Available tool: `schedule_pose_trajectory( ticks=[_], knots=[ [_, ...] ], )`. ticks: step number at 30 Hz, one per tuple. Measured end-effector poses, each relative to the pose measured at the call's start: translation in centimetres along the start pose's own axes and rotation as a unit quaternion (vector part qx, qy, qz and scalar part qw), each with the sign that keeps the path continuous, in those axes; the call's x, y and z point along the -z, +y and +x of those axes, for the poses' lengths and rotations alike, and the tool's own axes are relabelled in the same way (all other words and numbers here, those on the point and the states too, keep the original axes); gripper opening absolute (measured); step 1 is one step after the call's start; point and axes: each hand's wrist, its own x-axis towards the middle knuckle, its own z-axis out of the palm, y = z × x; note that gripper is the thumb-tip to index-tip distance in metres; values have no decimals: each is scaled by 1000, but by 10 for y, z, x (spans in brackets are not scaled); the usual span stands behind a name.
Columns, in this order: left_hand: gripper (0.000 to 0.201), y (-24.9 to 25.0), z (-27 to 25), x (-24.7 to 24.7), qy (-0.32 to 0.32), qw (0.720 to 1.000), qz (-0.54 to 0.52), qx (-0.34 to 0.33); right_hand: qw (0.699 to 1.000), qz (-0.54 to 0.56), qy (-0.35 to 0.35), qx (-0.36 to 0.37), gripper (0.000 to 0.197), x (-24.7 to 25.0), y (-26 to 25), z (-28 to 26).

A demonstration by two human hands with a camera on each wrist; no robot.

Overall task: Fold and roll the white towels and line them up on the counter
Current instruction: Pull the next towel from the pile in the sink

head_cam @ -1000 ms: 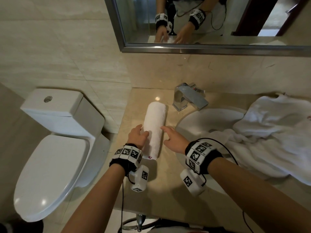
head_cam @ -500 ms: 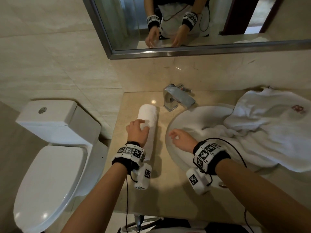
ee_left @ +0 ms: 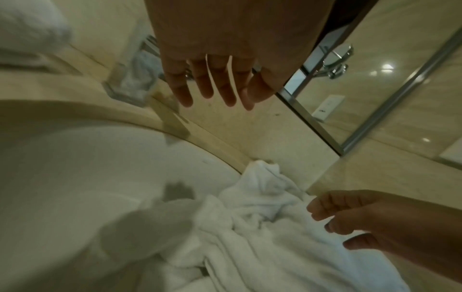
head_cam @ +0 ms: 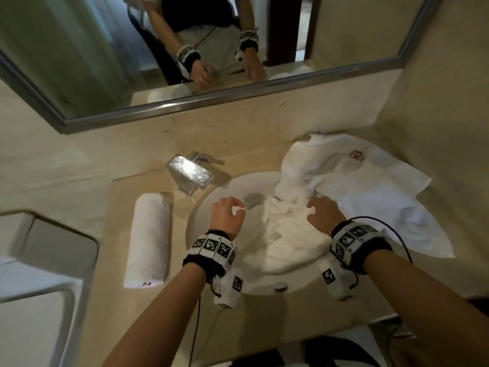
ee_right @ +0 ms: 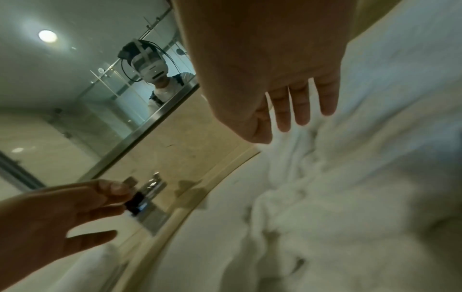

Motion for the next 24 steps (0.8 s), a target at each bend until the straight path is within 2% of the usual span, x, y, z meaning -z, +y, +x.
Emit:
schedule_pose_trajectory(
  ticks=[3, 6, 10, 12, 14, 17, 19, 21, 22, 24],
  knots=[
    [18, 28, 0, -32, -29, 999, 9, -10, 993, -95, 8, -68, 45, 25, 52, -2],
    [18, 53, 0, -56, -49, 999, 17, -15, 986, -137, -15, -94, 55, 34, 90, -5],
    [18, 80, 3, -81, -61, 998, 26, -14, 988, -142, -45, -34, 77, 34, 118, -3],
    [18, 89, 4, -92, -59, 998, 31, -14, 977, -200, -68, 10, 87, 34, 123, -3],
    [18, 97, 3, -103, -56, 998, 35, -8, 956, -273, -83, 61, 77, 36, 127, -3],
    [18, 103, -2, -119, -63, 997, 44, -12, 934, -327, -66, 131, 34, 44, 125, 0],
    [18, 107, -6, -128, -81, 996, 37, -22, 948, -281, -55, 136, 33, 49, 122, 3],
    [24, 116, -9, -133, -106, 993, 32, -28, 981, -141, -36, 129, 38, 62, 116, 6],
    [32, 121, -10, -135, -118, 992, 29, -29, 990, -60, -20, 130, 39, 71, 109, 6],
    [52, 134, -9, -138, -140, 990, 19, -23, 987, 52, 22, 152, 38, 93, 92, 2]
  ],
)
